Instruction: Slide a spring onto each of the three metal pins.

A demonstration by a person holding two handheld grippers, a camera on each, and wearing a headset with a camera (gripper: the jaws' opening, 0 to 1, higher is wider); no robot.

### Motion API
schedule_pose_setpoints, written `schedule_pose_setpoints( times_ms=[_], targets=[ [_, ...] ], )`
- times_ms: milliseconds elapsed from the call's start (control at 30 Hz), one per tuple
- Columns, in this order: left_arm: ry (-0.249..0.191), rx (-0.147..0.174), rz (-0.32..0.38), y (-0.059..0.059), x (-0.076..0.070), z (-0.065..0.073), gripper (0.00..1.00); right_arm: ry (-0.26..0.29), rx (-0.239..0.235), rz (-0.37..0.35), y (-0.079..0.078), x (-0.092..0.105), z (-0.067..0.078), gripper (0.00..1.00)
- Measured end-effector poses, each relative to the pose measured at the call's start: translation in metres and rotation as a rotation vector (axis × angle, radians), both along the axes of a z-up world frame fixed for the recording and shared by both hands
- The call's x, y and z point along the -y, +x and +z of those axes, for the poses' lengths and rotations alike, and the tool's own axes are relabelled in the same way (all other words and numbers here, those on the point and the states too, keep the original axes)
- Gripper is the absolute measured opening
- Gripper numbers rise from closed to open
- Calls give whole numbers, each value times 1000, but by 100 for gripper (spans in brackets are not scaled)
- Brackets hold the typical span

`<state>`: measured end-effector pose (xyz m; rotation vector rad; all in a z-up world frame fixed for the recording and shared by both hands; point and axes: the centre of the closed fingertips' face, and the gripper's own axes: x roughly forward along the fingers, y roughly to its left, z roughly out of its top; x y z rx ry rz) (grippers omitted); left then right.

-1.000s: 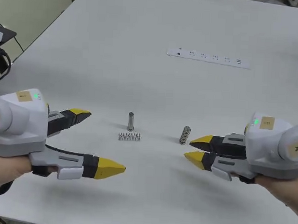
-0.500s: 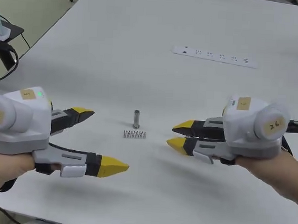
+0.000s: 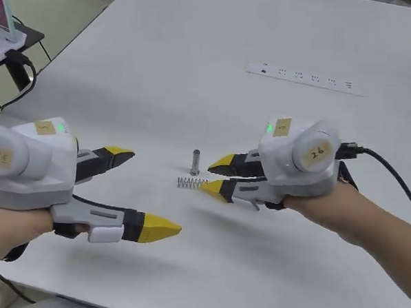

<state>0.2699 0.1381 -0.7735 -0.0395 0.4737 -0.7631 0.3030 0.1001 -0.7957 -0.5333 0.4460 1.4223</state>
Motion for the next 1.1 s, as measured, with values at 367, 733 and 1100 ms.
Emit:
schedule_pose_setpoints(
  times_ms=[367, 733, 1100],
  targets=[
    [-5, -3, 4, -2, -2, -1, 95, -90, -8, 8, 12, -9, -27, 15],
    [-5, -8, 3, -3, -5, -3, 95, -159, -26, 3, 18, -7, -49, 15],
    [-1, -13, -6, -6, -4, -3, 95, -202, 1, 21, 19, -4, -61, 10]
  ],
)
